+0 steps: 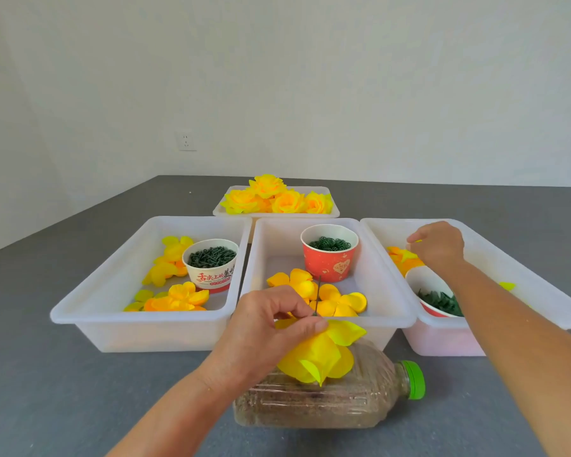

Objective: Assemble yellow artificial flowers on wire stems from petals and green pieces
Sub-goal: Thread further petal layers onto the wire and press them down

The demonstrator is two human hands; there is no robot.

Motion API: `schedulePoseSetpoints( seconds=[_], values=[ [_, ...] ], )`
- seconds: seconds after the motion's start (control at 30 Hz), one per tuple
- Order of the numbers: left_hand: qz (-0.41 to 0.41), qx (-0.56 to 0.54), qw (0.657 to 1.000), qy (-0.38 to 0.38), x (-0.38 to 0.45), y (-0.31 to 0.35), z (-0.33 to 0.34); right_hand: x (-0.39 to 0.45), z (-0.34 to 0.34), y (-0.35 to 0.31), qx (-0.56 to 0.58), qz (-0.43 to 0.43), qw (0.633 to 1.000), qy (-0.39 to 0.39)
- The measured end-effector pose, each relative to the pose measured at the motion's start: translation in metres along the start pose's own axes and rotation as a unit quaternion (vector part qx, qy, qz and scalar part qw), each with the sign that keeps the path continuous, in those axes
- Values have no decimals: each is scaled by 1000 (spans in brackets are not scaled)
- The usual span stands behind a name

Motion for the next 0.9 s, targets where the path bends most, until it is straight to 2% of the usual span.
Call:
schedulePoseSetpoints(
  seconds=[0.1,0.17,0.27,0.37,0.47,0.6,0.73,0.9],
  values=[
    [3,4,1000,1,0,-1,-1,-10,-15,5,82,-26,995,41],
    [3,1,1000,0,0,-2,-1,-16,-23,8,190,-7,980,60],
    [-2,0,1000,1,1,-2,0,-28,-38,4,413,7,910,46],
    [-7,-7,1000,0,1,-3,0,-46,-55,-8,517,-25,855,7],
    [-10,-14,1000,2,0,-3,0,-70,-67,-25,566,-49,823,-32],
    [-21,-22,1000,5,-1,0,0,-105,-68,-49,588,-67,801,-90],
    [-26,-14,1000,-2,-2,3,-2,-134,-65,-73,577,-99,801,-129],
    [-31,-22,999,3,-4,4,-4,-150,-68,-92,561,-148,804,-127]
  ],
)
Point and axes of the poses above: each hand's wrist, its own x-axis towards the middle knuckle, its own z-axis out of the palm, y = z × x, the point moved 1 cm from there along x, towards the middle knuckle, and after that the axes turned 6 degrees about -z, right-handed, at the moved point
